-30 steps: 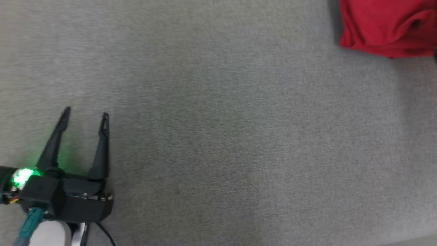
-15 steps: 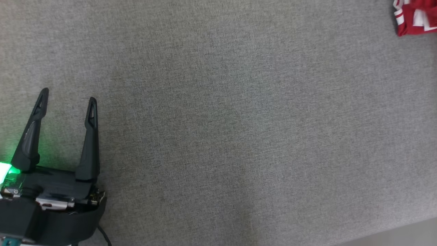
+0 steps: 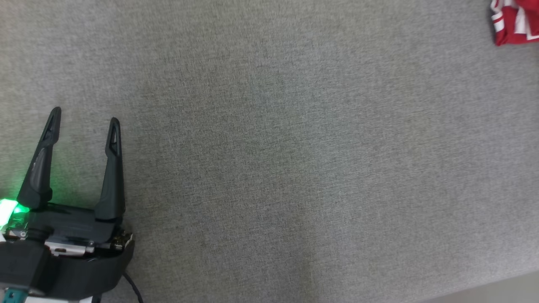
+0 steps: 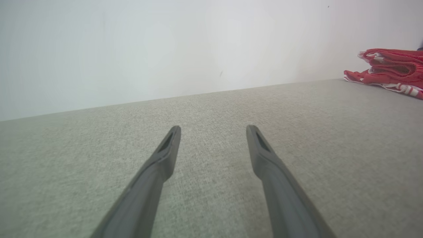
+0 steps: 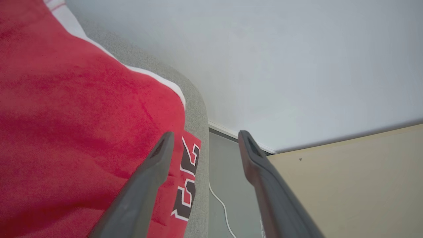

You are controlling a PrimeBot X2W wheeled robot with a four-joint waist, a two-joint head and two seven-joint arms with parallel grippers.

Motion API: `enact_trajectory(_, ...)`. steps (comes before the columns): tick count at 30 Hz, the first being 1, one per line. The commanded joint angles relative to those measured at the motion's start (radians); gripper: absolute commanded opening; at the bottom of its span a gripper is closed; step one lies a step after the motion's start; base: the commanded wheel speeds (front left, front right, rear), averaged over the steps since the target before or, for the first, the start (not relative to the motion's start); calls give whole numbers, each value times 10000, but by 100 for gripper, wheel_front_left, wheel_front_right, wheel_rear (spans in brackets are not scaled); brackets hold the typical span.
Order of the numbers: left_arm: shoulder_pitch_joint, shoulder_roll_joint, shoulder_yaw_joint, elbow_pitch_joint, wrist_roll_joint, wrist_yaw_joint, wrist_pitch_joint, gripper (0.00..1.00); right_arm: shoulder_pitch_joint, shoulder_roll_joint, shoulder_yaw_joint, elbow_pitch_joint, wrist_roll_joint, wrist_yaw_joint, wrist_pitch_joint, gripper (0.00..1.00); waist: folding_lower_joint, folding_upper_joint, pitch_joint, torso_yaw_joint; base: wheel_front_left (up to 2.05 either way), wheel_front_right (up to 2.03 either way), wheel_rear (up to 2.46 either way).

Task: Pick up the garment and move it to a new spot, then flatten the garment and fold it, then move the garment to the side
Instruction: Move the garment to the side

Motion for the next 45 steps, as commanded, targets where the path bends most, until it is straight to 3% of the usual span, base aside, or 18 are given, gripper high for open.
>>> enact_trajectory(1,105,-237,-88,612,-104,48,105,100,-159,169,-258,-79,-100,-34,-161,100,0,0,-415,56,0,0,0)
enact_trajectory(9,667,-615,277,952,-277,165,79,100,296,1043,-1105,-792,-205,-34,-652,100,0,0,-1734,279,0,0,0)
enact_trajectory(24,2108,-1321,1094,1724,-274,203,47,100,3347,3868,-2175,-1956,-520,-34,-2635,100,0,0,-4893,1067,0,0,0)
enact_trajectory(35,2684,-1477,1308,2225,-175,120,47,100,6175,5725,-2872,-2604,-787,-33,-3518,100,0,0,-6087,1364,0,0,0)
enact_trajectory(45,3043,-1644,1604,2488,-151,111,47,100,8435,7440,-3464,-2882,-926,-33,-3975,100,0,0,-6489,1301,0,0,0)
